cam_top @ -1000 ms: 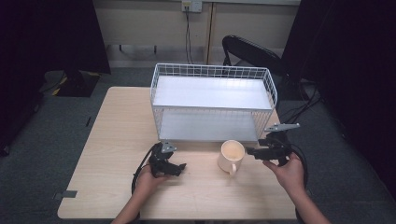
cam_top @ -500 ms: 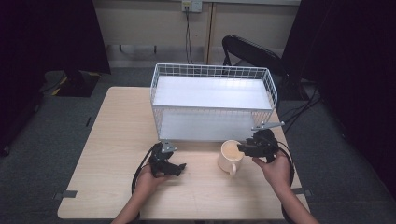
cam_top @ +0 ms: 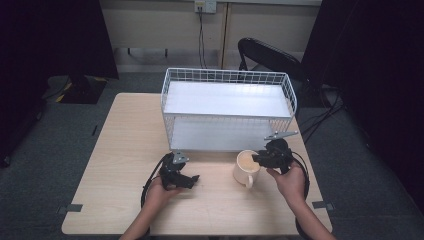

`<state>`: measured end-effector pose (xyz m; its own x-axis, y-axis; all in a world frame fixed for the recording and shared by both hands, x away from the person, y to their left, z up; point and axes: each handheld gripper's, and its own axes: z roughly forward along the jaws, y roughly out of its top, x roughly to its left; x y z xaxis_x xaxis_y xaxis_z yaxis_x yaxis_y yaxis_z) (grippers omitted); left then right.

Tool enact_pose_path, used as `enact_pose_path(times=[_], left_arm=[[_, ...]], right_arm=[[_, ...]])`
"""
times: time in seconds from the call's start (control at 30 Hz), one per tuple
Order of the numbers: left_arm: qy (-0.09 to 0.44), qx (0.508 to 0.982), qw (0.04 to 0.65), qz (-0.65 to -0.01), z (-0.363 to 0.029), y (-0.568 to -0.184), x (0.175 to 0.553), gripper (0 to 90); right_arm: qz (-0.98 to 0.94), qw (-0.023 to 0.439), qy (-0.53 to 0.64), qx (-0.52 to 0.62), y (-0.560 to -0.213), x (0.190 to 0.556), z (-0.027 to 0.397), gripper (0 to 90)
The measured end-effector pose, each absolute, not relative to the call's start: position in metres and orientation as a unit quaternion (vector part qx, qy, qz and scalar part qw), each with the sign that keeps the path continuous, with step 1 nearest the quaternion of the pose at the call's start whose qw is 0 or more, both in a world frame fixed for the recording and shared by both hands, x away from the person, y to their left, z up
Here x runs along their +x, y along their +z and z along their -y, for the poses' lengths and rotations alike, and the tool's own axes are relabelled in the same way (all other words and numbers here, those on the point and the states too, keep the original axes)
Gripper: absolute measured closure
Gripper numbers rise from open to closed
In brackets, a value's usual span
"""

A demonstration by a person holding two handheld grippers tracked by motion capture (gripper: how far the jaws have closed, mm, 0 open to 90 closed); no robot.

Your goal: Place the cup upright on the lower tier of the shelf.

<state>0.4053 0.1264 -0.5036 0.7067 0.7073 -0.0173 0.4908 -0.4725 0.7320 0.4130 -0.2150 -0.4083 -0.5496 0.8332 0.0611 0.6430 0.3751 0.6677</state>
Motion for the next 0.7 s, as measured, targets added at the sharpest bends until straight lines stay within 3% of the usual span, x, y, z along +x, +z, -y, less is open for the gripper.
enact_pose_path(times=[0.37,0.7], left_arm=[[0.146,0.846,0.372,-0.354,-0.126,-0.504,0.405,8.1],[0.145,0.846,0.372,-0.354,-0.126,-0.504,0.405,8.1]], right_arm=[[-0.819,0.136,0.317,0.459,-0.418,0.419,0.214,73.2],[-0.822,0.136,0.308,0.459,-0.424,0.42,0.212,74.9]])
